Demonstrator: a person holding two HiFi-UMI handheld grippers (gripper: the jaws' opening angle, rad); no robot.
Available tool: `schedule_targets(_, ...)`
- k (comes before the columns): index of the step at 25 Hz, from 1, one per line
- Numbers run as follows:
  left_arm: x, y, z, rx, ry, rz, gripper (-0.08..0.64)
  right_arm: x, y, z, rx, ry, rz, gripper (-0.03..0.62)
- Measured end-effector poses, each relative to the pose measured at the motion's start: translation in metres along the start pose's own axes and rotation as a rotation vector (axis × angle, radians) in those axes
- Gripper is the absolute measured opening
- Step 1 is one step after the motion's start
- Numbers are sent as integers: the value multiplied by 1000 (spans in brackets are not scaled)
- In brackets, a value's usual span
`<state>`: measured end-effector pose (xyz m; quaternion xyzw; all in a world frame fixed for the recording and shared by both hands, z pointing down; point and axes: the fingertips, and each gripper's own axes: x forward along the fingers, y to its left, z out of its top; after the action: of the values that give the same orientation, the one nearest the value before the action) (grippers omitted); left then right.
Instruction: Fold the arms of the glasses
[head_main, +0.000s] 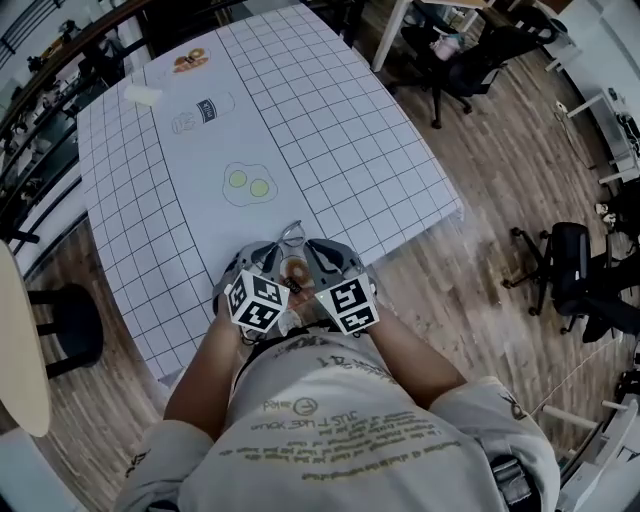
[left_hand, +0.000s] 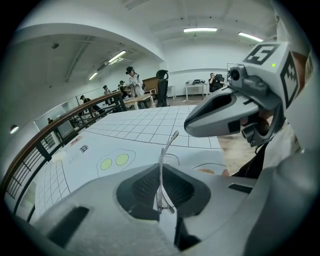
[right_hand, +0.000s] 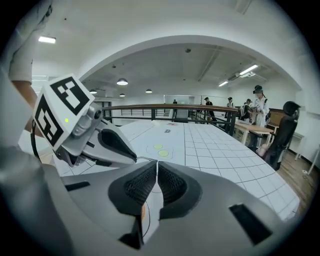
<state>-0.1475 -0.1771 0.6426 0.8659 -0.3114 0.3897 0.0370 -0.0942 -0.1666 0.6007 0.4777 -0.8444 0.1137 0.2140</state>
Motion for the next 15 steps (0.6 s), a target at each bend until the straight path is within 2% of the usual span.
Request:
schedule_targets(6,16,-1,2,18,24,-6,28,-21,-17,11,24,-30,-32,15)
schedule_targets(12,33,-4,-4,71,69,-14,28,-31,-24,13,49,-44,-5,14)
schedule_targets(15,41,-7,-7,74,91,-22,28,-34,-29,17,45,-49,-3,14)
